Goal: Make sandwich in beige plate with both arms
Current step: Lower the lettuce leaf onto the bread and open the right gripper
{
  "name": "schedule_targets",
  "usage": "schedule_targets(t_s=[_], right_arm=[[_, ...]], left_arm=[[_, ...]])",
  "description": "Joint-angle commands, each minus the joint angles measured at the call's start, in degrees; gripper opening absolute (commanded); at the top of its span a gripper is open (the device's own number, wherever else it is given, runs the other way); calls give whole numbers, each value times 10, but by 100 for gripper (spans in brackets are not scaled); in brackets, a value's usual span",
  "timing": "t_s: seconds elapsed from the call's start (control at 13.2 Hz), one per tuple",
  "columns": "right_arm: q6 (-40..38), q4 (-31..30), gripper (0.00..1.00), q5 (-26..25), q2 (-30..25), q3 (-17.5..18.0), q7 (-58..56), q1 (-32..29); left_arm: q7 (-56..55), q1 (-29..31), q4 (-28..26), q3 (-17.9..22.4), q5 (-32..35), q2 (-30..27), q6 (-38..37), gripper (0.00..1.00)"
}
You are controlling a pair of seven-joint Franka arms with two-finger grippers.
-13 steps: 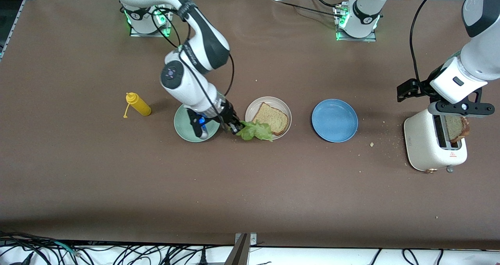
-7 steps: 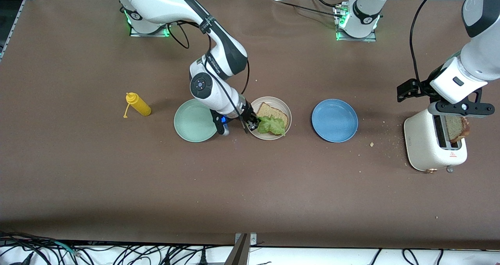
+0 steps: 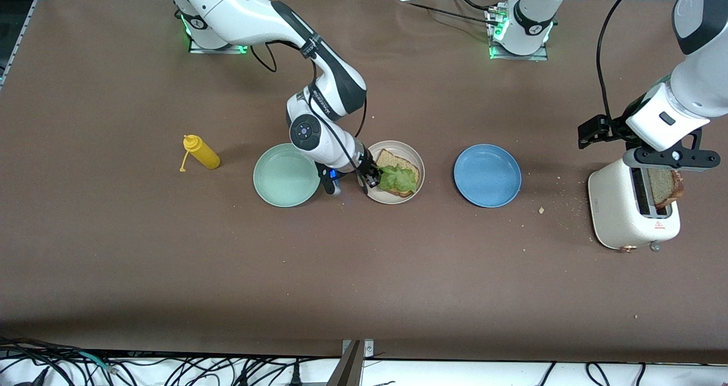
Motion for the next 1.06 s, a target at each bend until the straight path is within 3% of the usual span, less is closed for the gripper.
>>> schedule_targets(t_s=[0.0, 0.15, 0.23, 0.3, 0.38, 0.46, 0.53, 0.76, 0.99], right_arm=[[9, 1, 0, -5, -1, 15, 11, -4], [10, -1, 0, -6, 1, 15, 8, -5], [10, -2, 27, -6, 1, 15, 8, -6], [8, -2, 65, -7, 1, 15, 7, -6], [9, -2, 83, -7, 1, 15, 7, -6], [9, -2, 94, -10, 0, 15, 7, -5], [9, -1, 99, -15, -1, 15, 8, -5], [5, 0, 99, -16, -8, 15, 6, -5], [-59, 1, 99, -42, -44, 12, 1, -12]], left_arm=[[-7, -2, 5, -1, 20, 1, 2, 100], [-7, -2, 5, -1, 20, 2, 2, 100], [-7, -2, 5, -1, 20, 1, 2, 100], [-7, -2, 5, -1, 20, 1, 2, 100], [-7, -1, 5, -1, 20, 2, 2, 100], [-7, -1, 5, -1, 20, 1, 2, 100], [-7, -1, 5, -1, 20, 1, 2, 100], [-7, -1, 5, -1, 20, 2, 2, 100], [-7, 3, 5, -1, 20, 1, 3, 100]])
